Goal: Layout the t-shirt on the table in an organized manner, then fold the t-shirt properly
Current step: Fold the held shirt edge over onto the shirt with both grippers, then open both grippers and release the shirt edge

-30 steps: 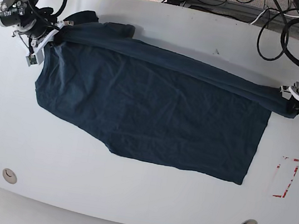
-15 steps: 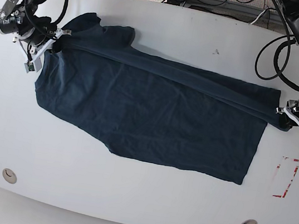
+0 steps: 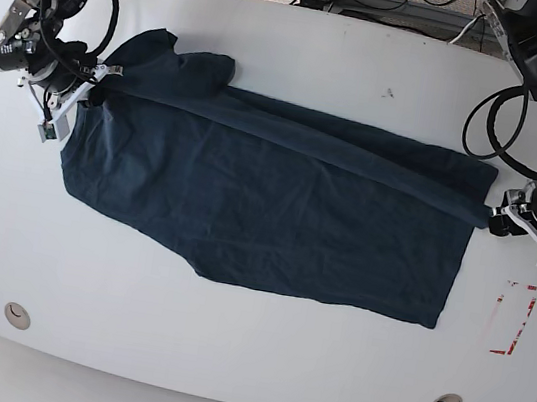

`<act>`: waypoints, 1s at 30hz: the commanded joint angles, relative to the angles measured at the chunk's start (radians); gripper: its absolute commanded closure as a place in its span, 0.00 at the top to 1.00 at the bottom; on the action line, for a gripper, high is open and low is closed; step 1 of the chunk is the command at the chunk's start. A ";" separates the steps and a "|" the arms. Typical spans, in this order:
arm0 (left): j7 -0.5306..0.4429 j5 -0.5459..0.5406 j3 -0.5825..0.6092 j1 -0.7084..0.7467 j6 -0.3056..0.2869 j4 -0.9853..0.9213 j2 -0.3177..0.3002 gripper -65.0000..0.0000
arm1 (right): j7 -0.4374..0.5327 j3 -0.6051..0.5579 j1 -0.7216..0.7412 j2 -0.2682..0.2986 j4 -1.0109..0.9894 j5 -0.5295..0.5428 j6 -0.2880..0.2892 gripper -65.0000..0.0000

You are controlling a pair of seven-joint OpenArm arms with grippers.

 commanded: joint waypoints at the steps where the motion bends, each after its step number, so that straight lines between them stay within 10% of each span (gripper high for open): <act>1: -0.026 -0.006 0.025 -0.026 0.002 0.011 -0.032 0.55 | 0.010 0.005 0.028 0.013 0.014 -0.059 -0.003 0.02; 6: -0.026 0.065 0.043 -0.038 0.002 0.031 -0.037 0.78 | 0.010 0.005 0.034 0.013 0.014 -0.099 -0.001 0.24; 16: -0.021 0.073 0.039 -0.058 -0.002 0.045 -0.090 0.79 | 0.010 0.010 0.028 0.013 0.083 -0.097 0.005 0.91; 30: -0.026 0.073 0.036 -0.014 -0.004 0.254 -0.116 0.79 | 0.010 0.091 -0.076 -0.036 0.189 0.004 0.009 0.95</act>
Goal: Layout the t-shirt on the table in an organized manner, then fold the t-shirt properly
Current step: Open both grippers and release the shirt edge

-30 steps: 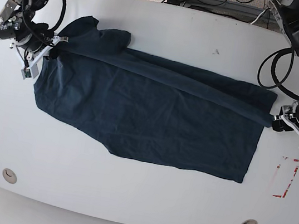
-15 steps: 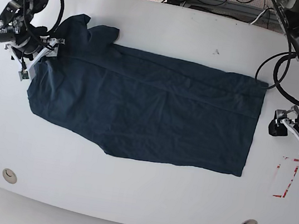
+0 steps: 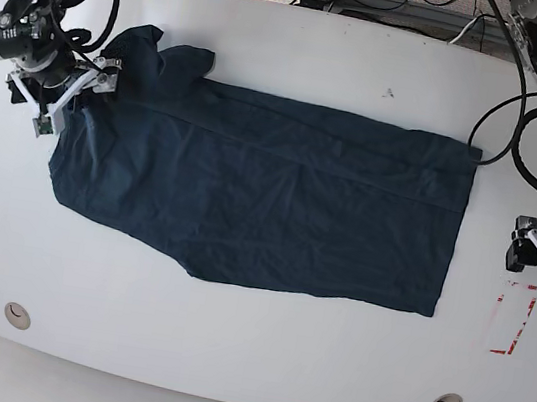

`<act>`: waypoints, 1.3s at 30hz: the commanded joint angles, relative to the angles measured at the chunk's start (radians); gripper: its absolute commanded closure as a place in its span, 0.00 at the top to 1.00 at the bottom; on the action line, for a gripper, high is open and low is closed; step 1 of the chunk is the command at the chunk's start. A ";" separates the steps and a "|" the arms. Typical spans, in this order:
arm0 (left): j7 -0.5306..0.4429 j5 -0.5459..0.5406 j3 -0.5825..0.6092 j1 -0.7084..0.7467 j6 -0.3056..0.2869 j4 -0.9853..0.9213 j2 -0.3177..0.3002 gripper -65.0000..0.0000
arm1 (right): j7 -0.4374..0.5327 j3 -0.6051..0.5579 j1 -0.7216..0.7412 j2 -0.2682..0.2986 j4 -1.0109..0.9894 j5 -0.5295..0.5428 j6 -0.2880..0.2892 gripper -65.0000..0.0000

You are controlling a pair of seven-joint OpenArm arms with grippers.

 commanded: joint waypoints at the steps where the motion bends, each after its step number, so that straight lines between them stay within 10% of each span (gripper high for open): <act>1: -0.012 -0.004 -0.005 0.008 -0.002 0.048 -0.018 0.79 | 0.011 0.063 -0.035 0.001 0.017 0.104 -0.002 0.95; 9: -0.012 -0.004 0.001 0.045 -0.002 0.099 -0.014 0.79 | 0.011 0.194 -0.142 -0.009 0.015 0.310 -0.010 0.95; 39: -0.104 -0.001 0.060 0.126 -0.002 0.096 -0.012 0.79 | 0.044 0.129 -0.193 -0.085 -0.160 0.310 -0.006 0.95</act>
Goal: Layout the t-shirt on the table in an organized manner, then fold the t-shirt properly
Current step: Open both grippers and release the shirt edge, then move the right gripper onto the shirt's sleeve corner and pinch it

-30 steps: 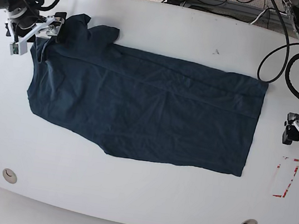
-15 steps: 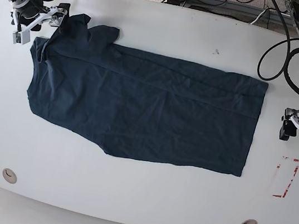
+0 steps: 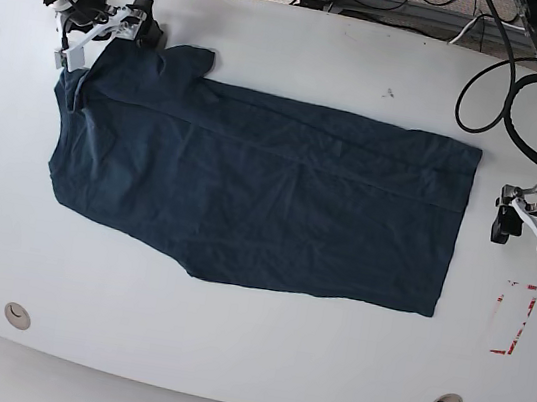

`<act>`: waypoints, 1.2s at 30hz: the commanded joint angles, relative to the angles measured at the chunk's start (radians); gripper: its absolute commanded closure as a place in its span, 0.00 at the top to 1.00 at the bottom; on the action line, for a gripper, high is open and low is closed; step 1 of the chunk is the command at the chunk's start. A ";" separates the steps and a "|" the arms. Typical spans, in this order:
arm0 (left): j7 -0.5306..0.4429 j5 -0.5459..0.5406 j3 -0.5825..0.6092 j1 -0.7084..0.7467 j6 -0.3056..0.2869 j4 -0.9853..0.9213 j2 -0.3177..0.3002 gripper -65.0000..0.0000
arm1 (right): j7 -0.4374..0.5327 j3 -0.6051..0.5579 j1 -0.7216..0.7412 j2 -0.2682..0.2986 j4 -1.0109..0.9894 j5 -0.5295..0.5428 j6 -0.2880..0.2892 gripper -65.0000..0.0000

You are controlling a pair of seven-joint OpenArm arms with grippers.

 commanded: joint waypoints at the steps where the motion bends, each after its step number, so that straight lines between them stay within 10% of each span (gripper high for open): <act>1: -0.024 -0.009 -0.004 -0.013 0.001 0.016 -0.019 0.79 | 0.025 -0.001 0.000 0.016 0.015 0.020 0.002 0.95; 6: -0.024 -0.009 -0.007 -0.013 0.001 0.015 -0.021 0.79 | 0.026 -0.042 0.000 0.016 0.015 0.025 -0.001 0.71; 15: -0.024 -0.009 -0.007 -0.013 0.001 0.015 -0.022 0.79 | 0.026 -0.061 0.025 0.011 0.017 0.028 -0.004 0.00; 36: -0.024 -0.008 -0.004 -0.013 0.001 0.015 -0.024 0.79 | -0.007 -0.062 0.114 0.047 0.018 0.387 -0.006 0.00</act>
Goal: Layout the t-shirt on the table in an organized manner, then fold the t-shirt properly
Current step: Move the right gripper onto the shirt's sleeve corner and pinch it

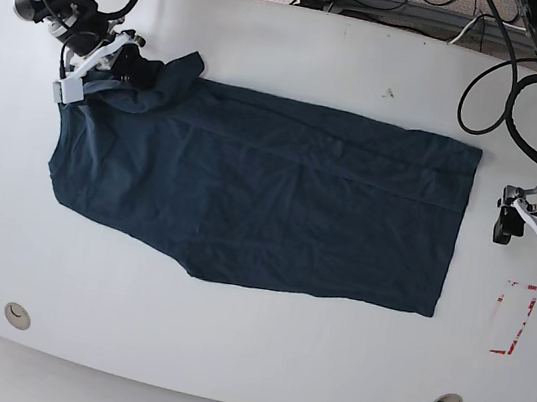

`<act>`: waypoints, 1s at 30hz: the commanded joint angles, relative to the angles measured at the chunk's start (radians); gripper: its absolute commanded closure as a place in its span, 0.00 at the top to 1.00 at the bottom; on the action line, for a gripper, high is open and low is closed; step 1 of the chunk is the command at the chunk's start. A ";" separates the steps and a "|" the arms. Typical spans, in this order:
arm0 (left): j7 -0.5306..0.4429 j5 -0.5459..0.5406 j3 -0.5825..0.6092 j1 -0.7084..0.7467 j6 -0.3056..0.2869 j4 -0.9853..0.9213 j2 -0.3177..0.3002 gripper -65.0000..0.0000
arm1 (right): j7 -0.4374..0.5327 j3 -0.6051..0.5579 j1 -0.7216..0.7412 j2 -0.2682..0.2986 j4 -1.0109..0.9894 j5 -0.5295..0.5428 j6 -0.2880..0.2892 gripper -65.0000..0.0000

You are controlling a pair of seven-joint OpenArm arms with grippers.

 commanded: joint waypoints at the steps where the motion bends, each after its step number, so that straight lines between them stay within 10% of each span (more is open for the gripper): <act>1: -0.020 -0.009 -0.002 -0.015 0.001 0.016 -0.019 0.79 | 0.015 0.004 0.043 0.013 0.019 0.058 0.005 0.00; 21: -0.015 -0.009 -0.005 0.022 0.002 0.019 -0.021 0.79 | 0.015 0.002 0.378 0.045 -0.170 -0.143 0.007 0.03; 24: -0.015 -0.009 -0.005 0.037 0.002 0.022 -0.021 0.79 | 0.015 0.002 0.413 0.061 -0.210 -0.175 0.007 0.18; 30: -0.015 -0.009 -0.007 0.043 0.002 0.022 -0.019 0.79 | 0.015 0.001 0.451 0.085 -0.245 -0.178 0.005 0.88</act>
